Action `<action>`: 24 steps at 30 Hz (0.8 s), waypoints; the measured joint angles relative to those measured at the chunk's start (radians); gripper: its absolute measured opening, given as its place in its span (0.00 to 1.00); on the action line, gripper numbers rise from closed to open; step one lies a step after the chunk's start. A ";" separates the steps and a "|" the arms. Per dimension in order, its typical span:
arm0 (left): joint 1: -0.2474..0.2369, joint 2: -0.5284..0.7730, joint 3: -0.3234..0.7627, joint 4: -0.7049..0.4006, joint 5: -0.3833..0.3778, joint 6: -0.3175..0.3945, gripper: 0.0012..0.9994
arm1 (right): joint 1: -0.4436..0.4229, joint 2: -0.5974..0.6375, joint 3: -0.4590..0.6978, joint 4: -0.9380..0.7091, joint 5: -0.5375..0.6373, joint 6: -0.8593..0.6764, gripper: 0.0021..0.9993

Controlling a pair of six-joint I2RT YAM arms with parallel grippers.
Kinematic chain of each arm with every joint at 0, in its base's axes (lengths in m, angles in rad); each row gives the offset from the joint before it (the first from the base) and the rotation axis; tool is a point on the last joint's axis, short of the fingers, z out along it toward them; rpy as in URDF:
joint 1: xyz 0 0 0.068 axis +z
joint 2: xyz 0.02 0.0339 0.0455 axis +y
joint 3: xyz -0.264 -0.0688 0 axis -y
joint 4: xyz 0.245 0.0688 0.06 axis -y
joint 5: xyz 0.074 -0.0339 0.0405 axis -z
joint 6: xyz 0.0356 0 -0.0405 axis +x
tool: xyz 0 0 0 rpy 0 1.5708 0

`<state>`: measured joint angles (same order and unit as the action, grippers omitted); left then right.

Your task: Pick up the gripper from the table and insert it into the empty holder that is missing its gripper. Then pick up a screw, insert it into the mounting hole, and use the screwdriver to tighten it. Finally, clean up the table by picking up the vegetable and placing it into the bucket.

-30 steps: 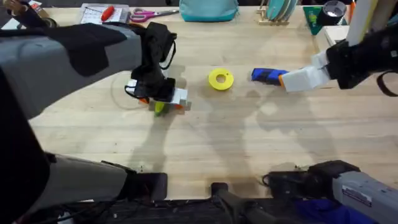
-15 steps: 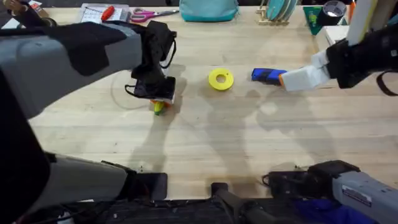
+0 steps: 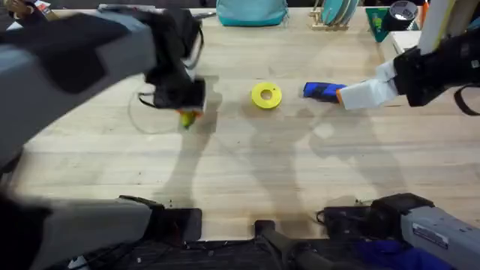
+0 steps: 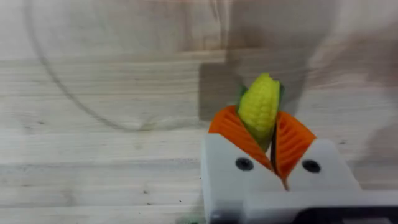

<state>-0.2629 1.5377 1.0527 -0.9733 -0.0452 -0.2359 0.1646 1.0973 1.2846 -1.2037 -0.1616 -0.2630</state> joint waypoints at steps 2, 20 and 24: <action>0.017 -0.055 0.054 -0.022 0.000 -0.001 0.03 | 0.000 0.000 0.000 0.000 0.000 0.000 1.00; 0.211 -0.255 0.315 0.072 -0.083 0.121 0.03 | 0.000 0.000 0.000 0.023 0.000 0.000 1.00; 0.254 -0.204 0.315 0.166 -0.101 0.129 0.03 | 0.000 0.000 0.000 0.026 0.000 0.000 1.00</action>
<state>-0.0093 1.3335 1.3678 -0.8071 -0.1467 -0.1073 0.1646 1.0969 1.2846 -1.1778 -0.1616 -0.2630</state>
